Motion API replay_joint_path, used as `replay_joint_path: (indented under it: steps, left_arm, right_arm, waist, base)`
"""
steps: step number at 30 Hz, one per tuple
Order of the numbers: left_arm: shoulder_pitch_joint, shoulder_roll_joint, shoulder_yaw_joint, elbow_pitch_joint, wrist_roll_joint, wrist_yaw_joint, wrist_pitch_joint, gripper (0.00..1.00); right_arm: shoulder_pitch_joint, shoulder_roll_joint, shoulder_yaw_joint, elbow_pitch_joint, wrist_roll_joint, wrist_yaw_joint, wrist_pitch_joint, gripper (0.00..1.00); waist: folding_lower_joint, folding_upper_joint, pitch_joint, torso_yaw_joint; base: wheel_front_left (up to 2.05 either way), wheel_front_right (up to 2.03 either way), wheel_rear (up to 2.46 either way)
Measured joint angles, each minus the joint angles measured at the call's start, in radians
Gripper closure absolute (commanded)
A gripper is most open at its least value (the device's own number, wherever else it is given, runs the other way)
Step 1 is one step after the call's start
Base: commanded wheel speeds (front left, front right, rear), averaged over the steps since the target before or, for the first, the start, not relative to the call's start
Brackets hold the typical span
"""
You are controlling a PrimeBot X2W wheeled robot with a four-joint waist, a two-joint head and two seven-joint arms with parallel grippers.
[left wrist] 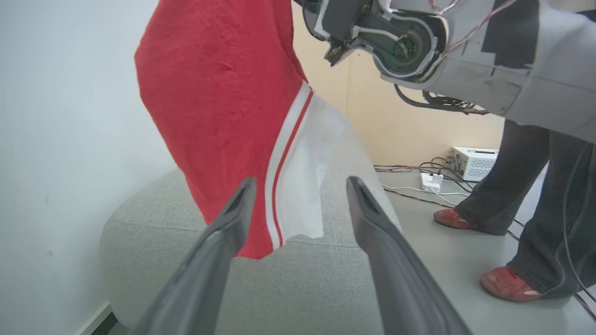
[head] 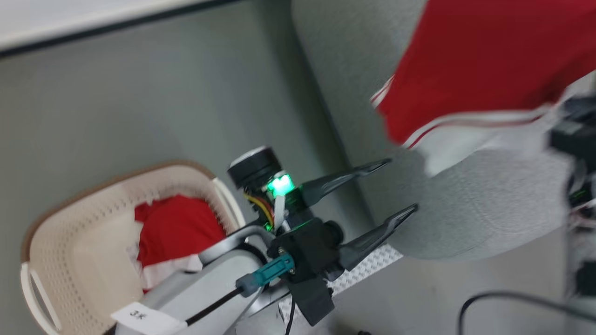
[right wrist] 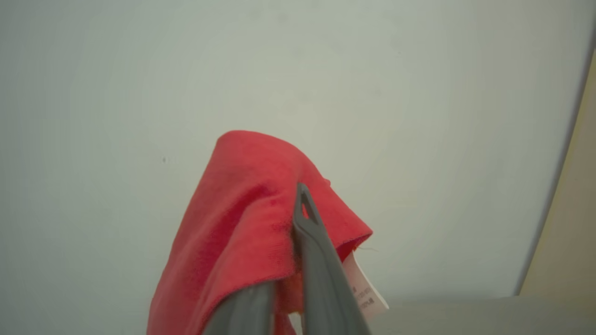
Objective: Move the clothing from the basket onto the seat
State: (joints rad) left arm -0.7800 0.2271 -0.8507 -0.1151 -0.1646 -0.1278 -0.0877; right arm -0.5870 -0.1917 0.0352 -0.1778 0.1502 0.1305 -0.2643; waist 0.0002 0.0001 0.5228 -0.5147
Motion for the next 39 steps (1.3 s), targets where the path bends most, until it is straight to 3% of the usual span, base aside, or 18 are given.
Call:
replay_joint_path:
  steps: [9,20,24,27,35,39]
  left_arm:
    - [-0.15,0.026,-0.058,-0.092,0.004,-0.002,0.077,0.0]
    - [-0.257,0.057,-0.107,-0.161,-0.019,-0.002,0.164,0.0]
    - [-0.265,0.079,-0.117,-0.173,-0.025,-0.002,0.185,0.0]
    - [-0.265,0.089,-0.118,-0.18,-0.027,-0.002,0.196,0.0]
    - [-0.248,0.108,-0.124,-0.185,-0.04,0.007,0.207,0.0]
    - [-0.244,0.115,-0.127,-0.19,-0.045,0.011,0.211,0.0]
  right_arm:
    - [-0.231,-0.13,-0.238,0.064,-0.041,0.0,0.0,1.0]
    - [-0.408,-0.295,-0.413,0.169,-0.113,0.0,0.0,1.0]
    - [-0.424,-0.32,-0.442,0.222,-0.141,0.0,0.0,1.0]
    - [-0.414,-0.312,-0.44,0.3,-0.17,0.0,0.0,1.0]
    - [-0.36,-0.182,-0.445,0.533,-0.208,0.0,0.0,1.0]
    - [-0.36,-0.174,-0.467,0.664,-0.244,0.0,0.0,1.0]
  waist:
    - [0.0001,0.0001,0.177,0.055]
    - [0.0,0.0001,0.345,0.096]
    - [-0.0001,0.0001,0.383,0.101]
    - [-0.0001,0.0002,0.399,0.101]
    - [-0.0004,0.0,0.388,0.091]
    - [-0.0004,-0.0001,0.37,0.093]
  base:
    - [0.0,0.0,0.0]
    - [0.0,0.0,0.0]
    - [0.0,0.0,0.0]
    - [0.0,0.0,0.0]
    - [0.0,0.0,0.0]
    - [0.0,0.0,0.0]
